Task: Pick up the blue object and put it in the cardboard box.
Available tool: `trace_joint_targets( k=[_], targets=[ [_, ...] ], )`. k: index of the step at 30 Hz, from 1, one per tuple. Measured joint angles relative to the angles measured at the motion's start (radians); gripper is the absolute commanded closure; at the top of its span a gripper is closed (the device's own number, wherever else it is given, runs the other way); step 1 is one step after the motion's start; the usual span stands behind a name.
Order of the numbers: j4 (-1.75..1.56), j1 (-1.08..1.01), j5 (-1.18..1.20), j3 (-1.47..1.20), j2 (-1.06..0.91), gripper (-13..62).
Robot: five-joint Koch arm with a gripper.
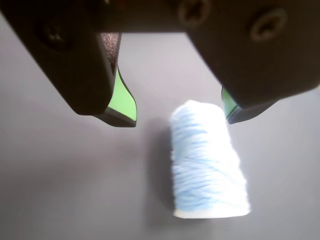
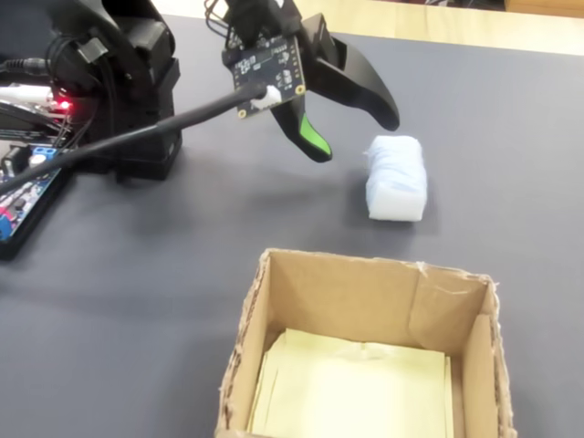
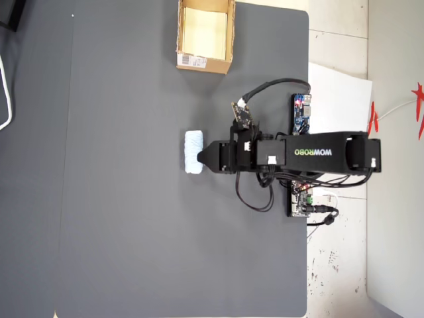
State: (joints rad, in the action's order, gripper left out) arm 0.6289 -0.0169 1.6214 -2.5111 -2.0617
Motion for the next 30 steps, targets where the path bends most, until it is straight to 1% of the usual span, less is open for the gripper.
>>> trace_joint_targets(
  k=[1, 2, 3, 4, 8, 20, 22, 24, 25, 26, 28, 30],
  targets=[
    [0.005, 0.000, 0.000, 0.003, 0.003, 15.7],
    [0.031, 0.000, 0.000, 0.041, 0.057, 15.7],
    [0.031, 0.000, 0.000, 0.043, 0.060, 15.7],
    [0.048, 0.000, -0.002, 0.089, 0.112, 15.7],
    [0.051, 0.000, -0.002, 0.193, 0.210, 15.9],
    [0.064, 0.028, -0.002, 0.291, 0.433, 16.9],
    [0.071, 0.037, -0.002, 0.314, 0.469, 19.6],
    [0.067, 0.038, -0.002, 0.330, 0.485, 23.8],
    [0.069, 0.038, -0.002, 0.348, 0.506, 27.1],
    [0.067, 0.038, 0.000, 0.353, 0.509, 32.0],
    [0.052, 0.032, -0.002, 0.365, 0.522, 37.4],
    [0.014, 0.018, -0.002, 0.364, 0.522, 38.7]
  ],
)
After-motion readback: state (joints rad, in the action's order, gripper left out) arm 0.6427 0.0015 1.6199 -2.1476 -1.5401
